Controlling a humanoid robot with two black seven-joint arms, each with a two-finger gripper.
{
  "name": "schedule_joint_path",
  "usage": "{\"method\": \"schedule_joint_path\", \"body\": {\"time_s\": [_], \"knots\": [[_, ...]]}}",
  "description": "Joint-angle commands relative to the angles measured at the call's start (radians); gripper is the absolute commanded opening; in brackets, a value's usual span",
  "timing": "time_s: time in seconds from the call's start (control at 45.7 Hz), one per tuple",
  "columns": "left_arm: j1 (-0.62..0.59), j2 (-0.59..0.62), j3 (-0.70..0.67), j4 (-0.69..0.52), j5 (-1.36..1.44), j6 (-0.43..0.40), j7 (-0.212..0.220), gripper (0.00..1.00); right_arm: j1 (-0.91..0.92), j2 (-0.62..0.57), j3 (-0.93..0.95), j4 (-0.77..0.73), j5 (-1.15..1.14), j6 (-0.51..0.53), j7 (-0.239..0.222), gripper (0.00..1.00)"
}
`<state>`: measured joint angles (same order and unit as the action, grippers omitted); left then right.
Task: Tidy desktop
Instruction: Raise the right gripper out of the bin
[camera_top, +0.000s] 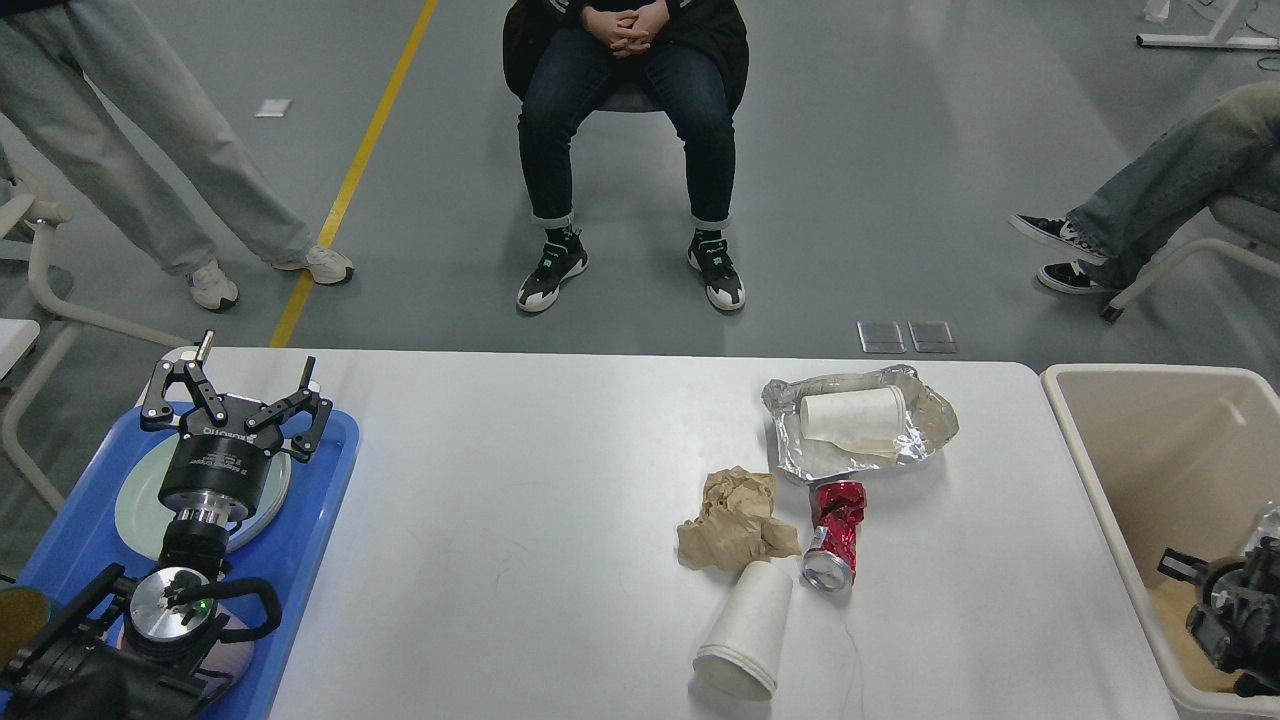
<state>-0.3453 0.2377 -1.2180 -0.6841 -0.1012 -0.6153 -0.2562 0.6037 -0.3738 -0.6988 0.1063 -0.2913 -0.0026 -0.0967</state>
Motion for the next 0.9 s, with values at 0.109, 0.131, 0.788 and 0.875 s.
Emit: {"method": "schedule_joint_path", "body": {"time_s": [0.109, 0.131, 0.788, 0.875], "knots": [[0.0, 0.0, 0.0, 0.0, 0.0, 0.0, 0.0, 0.96, 0.001, 0.004, 0.001, 0.003, 0.0, -0.048, 0.0, 1.0], [0.0, 0.0, 0.0, 0.0, 0.0, 0.0, 0.0, 0.96, 0.001, 0.003, -0.001, 0.001, 0.0, -0.05, 0.0, 1.0], [-0.001, 0.0, 0.0, 0.0, 0.0, 0.0, 0.002, 0.96, 0.707, -0.243, -0.376, 0.791, -0.037, 0.102, -0.11, 1.0], [-0.001, 0.0, 0.0, 0.0, 0.0, 0.0, 0.002, 0.96, 0.914, -0.22, -0.505, 0.949, -0.032, 0.165, -0.124, 1.0]]}}
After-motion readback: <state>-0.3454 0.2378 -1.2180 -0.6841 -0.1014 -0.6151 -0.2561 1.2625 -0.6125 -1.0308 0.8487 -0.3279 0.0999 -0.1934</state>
